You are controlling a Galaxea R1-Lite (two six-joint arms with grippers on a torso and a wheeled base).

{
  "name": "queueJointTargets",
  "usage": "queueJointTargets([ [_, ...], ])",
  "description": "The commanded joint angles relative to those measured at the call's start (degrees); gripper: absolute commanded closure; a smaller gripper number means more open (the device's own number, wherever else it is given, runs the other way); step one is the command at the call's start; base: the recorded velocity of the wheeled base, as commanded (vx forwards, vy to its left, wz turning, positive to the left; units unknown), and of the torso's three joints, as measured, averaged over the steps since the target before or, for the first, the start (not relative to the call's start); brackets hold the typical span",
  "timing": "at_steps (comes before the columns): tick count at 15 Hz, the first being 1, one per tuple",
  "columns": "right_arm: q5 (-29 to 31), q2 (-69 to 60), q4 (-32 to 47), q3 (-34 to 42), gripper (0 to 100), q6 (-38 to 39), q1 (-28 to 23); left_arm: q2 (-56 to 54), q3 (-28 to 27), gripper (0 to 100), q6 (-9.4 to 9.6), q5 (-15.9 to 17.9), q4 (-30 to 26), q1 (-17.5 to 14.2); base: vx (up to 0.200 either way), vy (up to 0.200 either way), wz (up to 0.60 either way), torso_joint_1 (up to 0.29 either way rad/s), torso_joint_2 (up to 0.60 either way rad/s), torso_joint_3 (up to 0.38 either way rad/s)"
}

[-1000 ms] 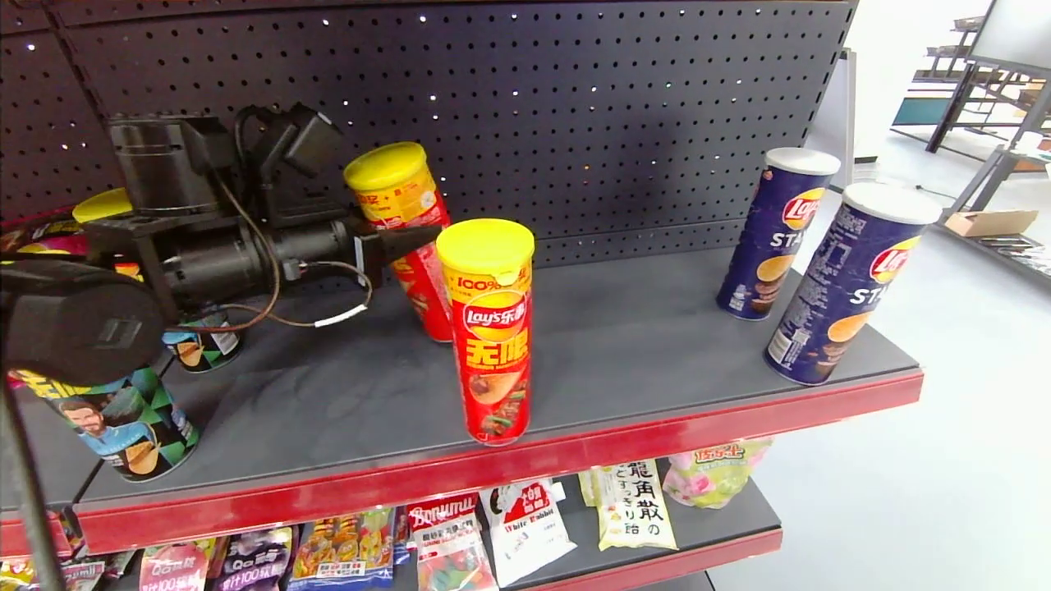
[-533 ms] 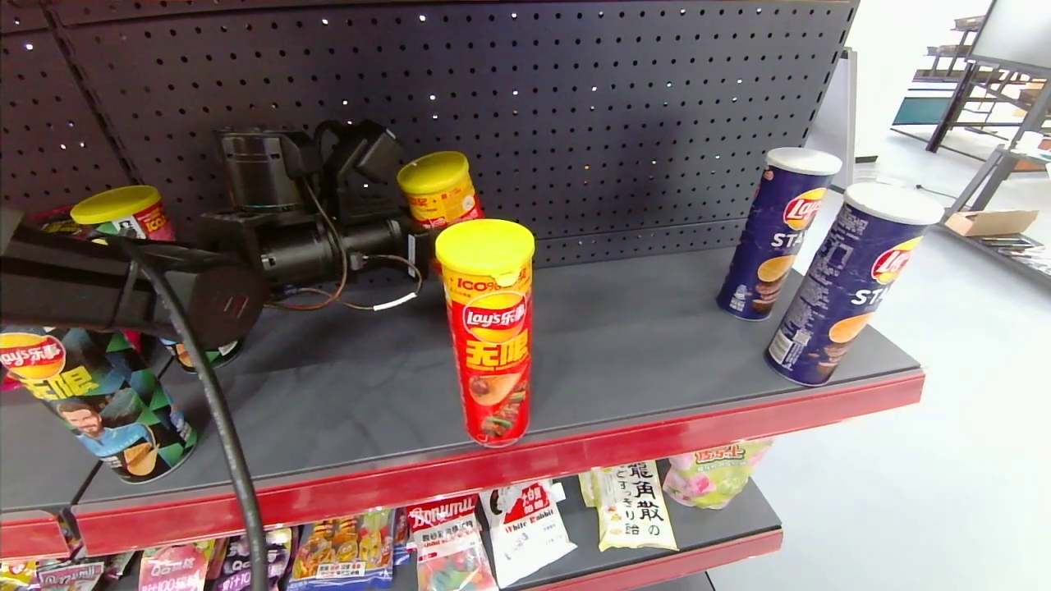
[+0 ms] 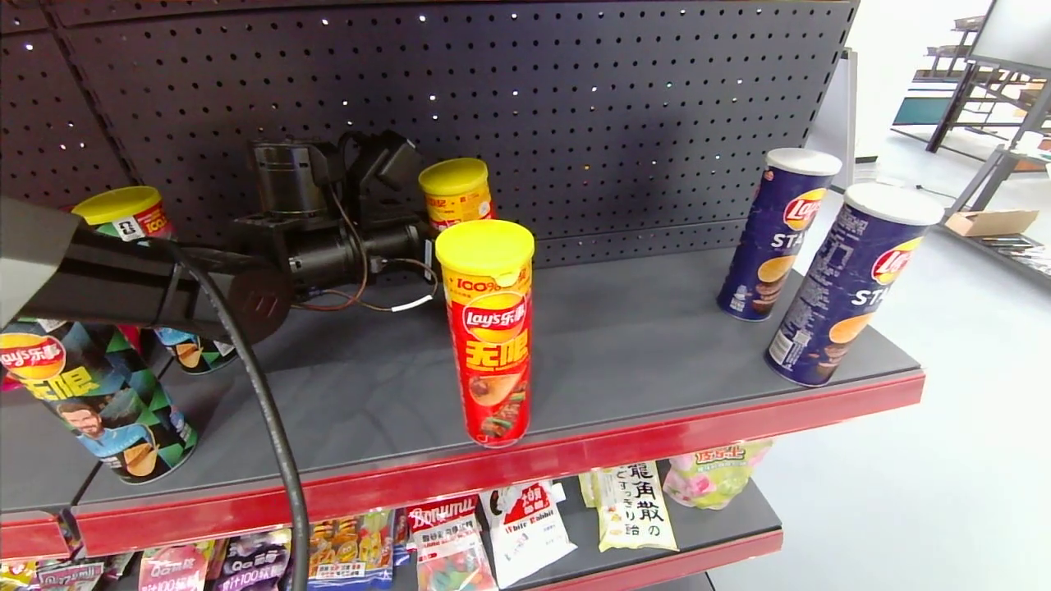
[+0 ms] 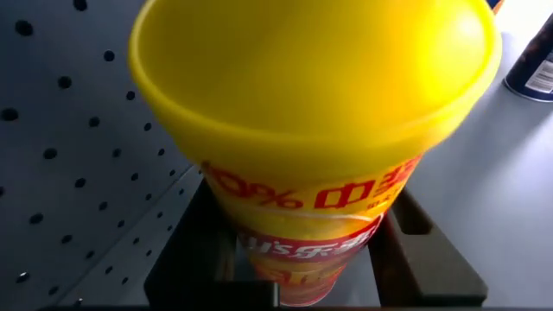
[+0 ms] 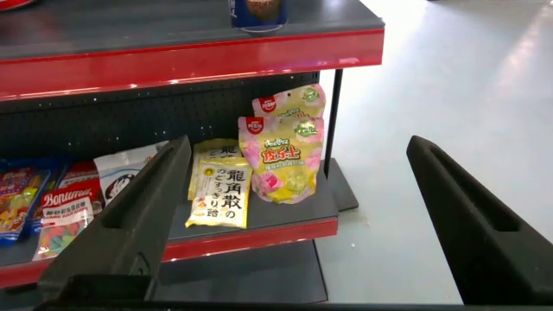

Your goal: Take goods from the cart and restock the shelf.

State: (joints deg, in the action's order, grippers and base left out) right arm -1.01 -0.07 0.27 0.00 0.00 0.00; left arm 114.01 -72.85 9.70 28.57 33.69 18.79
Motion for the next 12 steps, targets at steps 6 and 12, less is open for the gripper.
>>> queueJointTargets([
  [6,-0.04,0.07,0.00,0.00,0,0.00,0.00,0.87,-0.01,0,0.05,-0.19,-1.44,0.02,0.000,0.000,0.00,0.000,0.00,0.000],
  [12,-0.04,0.07,0.00,0.00,0,0.00,0.00,-0.72,1.22,0,-0.12,-0.45,-1.97,-0.15,0.000,0.000,0.00,0.000,0.00,0.000],
])
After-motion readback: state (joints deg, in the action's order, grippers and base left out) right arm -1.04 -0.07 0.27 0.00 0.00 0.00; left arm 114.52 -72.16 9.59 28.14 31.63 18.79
